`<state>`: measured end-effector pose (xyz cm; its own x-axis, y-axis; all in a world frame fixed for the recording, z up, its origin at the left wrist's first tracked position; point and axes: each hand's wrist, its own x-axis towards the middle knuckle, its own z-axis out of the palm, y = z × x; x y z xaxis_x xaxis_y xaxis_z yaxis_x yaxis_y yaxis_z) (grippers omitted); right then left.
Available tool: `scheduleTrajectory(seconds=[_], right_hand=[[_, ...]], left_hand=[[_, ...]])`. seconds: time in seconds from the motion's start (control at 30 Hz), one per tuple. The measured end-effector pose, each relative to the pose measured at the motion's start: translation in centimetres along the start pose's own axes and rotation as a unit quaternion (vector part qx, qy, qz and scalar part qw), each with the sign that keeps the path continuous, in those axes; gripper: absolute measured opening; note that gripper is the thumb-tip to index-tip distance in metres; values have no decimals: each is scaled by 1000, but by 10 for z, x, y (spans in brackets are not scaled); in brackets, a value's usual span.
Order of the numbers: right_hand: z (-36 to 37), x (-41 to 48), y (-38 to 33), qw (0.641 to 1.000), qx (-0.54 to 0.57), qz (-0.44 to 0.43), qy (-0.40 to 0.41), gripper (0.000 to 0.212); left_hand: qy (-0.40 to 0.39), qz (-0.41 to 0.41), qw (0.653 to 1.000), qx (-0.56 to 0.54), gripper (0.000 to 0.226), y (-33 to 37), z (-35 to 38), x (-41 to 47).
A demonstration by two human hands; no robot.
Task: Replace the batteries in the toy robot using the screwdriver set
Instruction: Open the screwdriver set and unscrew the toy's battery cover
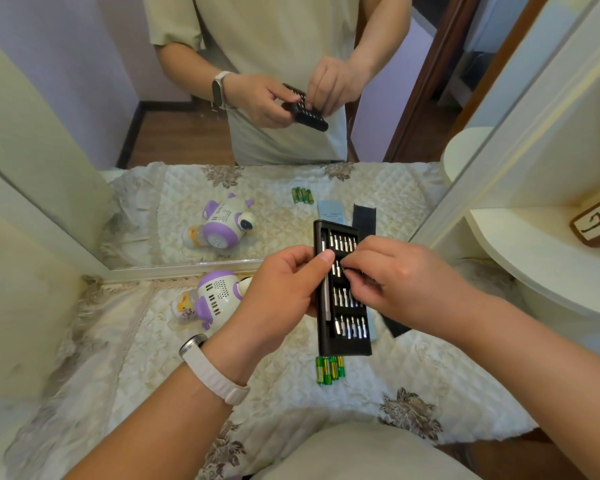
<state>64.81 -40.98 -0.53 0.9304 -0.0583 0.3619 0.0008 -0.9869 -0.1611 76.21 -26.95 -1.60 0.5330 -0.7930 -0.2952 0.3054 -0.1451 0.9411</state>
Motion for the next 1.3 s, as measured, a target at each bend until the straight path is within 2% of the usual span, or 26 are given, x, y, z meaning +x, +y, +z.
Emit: scheduleTrajectory(seconds=[0.1, 0.23, 0.43, 0.67, 0.77, 0.9, 1.07, 1.3], right_hand=[[2, -3, 0, 999, 27, 25, 5, 26], [-3, 1, 1, 995, 82, 43, -29, 33], [-14, 7, 4, 996, 39, 22, -75, 35], [-10, 0, 5, 1000, -14, 2, -4, 28], [-6, -2, 8, 1000, 0, 9, 21, 26], [-8, -2, 10, 998, 58, 15, 12, 26], [-7, 1, 9, 985, 151, 79, 5, 16], [1, 5, -1, 975, 154, 158, 18, 11]], left_hand=[[2, -1, 1000, -5, 19, -1, 0, -1], [9, -4, 1000, -2, 19, -2, -2, 1], [1, -15, 1000, -2, 21, -3, 4, 1], [2, -11, 1000, -23, 21, -2, 10, 3], [5, -7, 1000, -28, 22, -2, 13, 2], [11, -9, 999, -35, 22, -2, 12, -1], [19, -4, 999, -45, 22, 2, 5, 1], [27, 24, 999, -29, 20, 0, 4, 2]])
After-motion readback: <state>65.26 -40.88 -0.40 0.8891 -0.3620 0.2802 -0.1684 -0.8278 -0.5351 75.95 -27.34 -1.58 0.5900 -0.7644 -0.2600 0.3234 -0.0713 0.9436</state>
